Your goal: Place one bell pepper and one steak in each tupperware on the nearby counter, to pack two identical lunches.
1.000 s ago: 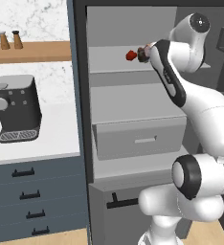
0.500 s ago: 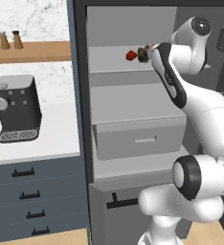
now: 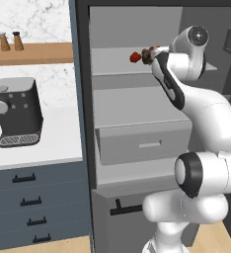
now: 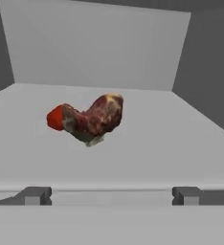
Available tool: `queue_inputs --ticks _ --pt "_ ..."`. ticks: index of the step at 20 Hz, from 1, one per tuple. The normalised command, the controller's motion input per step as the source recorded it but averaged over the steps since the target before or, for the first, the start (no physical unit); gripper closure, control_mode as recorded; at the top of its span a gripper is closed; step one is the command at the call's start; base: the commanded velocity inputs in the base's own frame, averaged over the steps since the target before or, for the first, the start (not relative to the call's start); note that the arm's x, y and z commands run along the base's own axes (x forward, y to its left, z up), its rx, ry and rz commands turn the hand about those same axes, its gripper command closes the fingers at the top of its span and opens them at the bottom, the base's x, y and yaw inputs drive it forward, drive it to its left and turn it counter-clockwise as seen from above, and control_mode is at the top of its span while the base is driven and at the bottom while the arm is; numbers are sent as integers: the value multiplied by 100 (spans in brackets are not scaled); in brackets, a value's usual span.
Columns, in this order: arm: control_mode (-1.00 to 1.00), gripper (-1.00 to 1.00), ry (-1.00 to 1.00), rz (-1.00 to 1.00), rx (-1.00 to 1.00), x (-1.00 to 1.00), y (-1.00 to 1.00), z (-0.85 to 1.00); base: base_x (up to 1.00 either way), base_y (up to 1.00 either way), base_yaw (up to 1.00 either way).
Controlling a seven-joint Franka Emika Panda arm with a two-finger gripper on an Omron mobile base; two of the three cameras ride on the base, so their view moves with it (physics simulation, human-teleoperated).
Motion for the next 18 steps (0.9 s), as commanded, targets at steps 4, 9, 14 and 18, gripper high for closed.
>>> queue_inputs --ticks 4,9,14,18 --pt "-100 -100 -5 -5 0 39 2 3 0 0 0" --pt "-100 -100 0 0 1 16 0 1 0 0 0" --pt "-100 -100 0 0 8 5 0 13 0 0 0" --pt "-100 -100 0 0 16 29 0 7 0 0 0"
